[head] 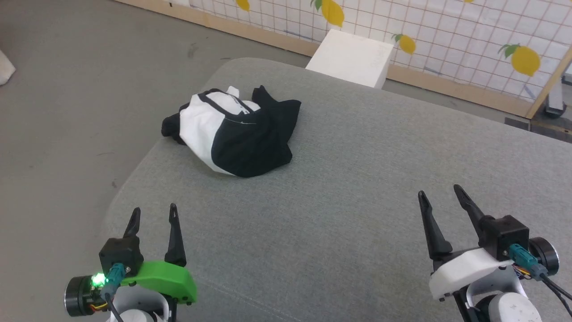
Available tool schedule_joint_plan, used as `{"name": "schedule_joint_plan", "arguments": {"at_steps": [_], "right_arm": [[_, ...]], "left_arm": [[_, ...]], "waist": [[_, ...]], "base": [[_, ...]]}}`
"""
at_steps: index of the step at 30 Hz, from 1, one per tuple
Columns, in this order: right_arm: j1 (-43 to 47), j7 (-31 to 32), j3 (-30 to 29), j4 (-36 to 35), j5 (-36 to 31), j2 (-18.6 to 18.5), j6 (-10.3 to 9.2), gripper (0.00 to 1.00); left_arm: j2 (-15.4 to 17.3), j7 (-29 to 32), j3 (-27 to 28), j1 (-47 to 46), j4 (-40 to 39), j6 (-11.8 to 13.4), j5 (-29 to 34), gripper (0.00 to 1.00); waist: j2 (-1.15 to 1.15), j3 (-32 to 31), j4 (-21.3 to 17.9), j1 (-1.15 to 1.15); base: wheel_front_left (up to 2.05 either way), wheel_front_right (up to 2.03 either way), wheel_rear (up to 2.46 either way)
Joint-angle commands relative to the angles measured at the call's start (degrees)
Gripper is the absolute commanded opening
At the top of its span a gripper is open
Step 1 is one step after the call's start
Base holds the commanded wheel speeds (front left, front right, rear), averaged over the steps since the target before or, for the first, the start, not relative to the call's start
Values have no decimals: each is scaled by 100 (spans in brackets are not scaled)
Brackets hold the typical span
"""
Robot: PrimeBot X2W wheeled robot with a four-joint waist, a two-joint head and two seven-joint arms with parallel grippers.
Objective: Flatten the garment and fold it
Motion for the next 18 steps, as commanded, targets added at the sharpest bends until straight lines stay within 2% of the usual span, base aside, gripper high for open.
{"name": "schedule_joint_plan", "arguments": {"at_steps": [1, 18], "right_arm": [[-111, -57, 15, 32, 50, 5, -6, 100], [-220, -167, 19, 108, 79, 6, -7, 100]], "left_arm": [[59, -69, -24, -57, 42, 53, -56, 100], [151, -273, -141, -88, 178, 246, -304, 100]], "waist": [[0, 10, 59, 0], [0, 49, 496, 0]], "base": [[0, 0, 0], [0, 0, 0]]}}
